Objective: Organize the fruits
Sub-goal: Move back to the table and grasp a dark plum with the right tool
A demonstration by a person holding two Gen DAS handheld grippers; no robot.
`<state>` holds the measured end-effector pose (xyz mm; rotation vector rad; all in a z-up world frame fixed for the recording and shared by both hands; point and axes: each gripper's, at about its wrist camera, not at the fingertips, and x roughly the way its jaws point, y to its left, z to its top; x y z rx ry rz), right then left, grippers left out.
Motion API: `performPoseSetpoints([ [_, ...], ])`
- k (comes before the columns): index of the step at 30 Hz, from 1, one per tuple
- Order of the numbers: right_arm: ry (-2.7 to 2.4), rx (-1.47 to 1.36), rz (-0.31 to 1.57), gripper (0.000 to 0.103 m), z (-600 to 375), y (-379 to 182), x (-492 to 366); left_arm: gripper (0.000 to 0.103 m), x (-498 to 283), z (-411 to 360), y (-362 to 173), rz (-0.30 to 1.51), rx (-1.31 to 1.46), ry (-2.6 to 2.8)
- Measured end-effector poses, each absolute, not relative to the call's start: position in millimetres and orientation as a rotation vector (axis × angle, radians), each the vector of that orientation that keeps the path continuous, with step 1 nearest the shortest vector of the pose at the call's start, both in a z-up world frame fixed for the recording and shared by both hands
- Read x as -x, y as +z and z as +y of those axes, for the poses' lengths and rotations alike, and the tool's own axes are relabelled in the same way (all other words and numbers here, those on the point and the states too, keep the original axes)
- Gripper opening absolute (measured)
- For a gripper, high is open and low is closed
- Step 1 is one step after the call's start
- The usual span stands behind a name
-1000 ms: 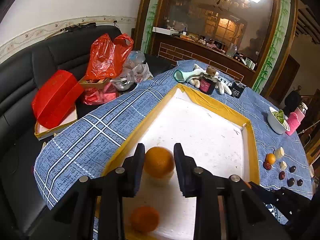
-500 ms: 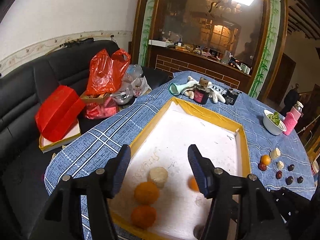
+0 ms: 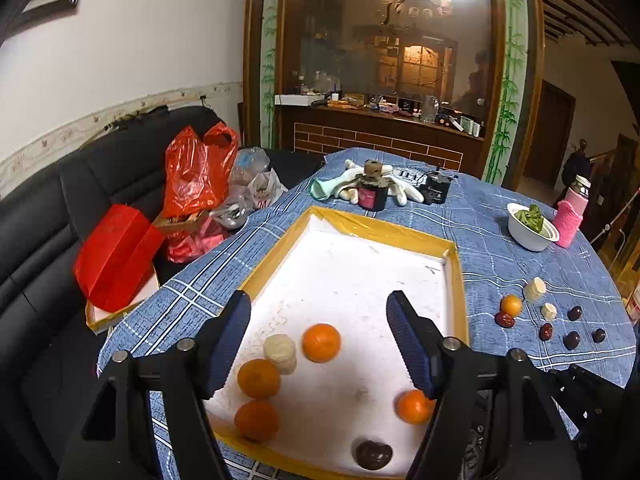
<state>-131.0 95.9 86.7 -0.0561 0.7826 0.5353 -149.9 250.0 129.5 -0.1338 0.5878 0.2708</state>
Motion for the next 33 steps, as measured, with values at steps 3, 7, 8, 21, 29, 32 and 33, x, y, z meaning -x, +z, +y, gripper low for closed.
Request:
performPoseSetpoints([
  [3,0.522,0.03,0.783,0.063,84.7,86.8,132.5,0.073,151.7,240.7,133.4,0.585,0.115,0.257],
  [7,0.509,0.004,0.777,0.063,72.3,89.2,135.1,0.075,152.1,226.6,136.6,0.59,0.086,0.24],
  [8,0.504,-0.004,0.775,0.064,68.9,89.8,135.6,0.075,151.5,222.8,137.1,0.592,0.078,0.237],
  [21,0.352,-0.025,0.758,0.066,31.3,96.7,145.7,0.08,157.4,181.0,142.6,0.598,0.013,0.175],
  [29,0.143,0.079,0.683,0.072,11.2,108.3,151.7,0.081,152.9,166.7,136.7,0.632,0.001,0.156],
  [32,0.121,0.084,0.684,0.072,3.7,106.9,149.2,0.081,151.2,159.4,136.8,0.633,-0.012,0.151],
  [33,0.112,0.088,0.686,0.072,1.6,106.0,148.1,0.081,150.4,156.8,136.7,0.634,-0.018,0.15],
])
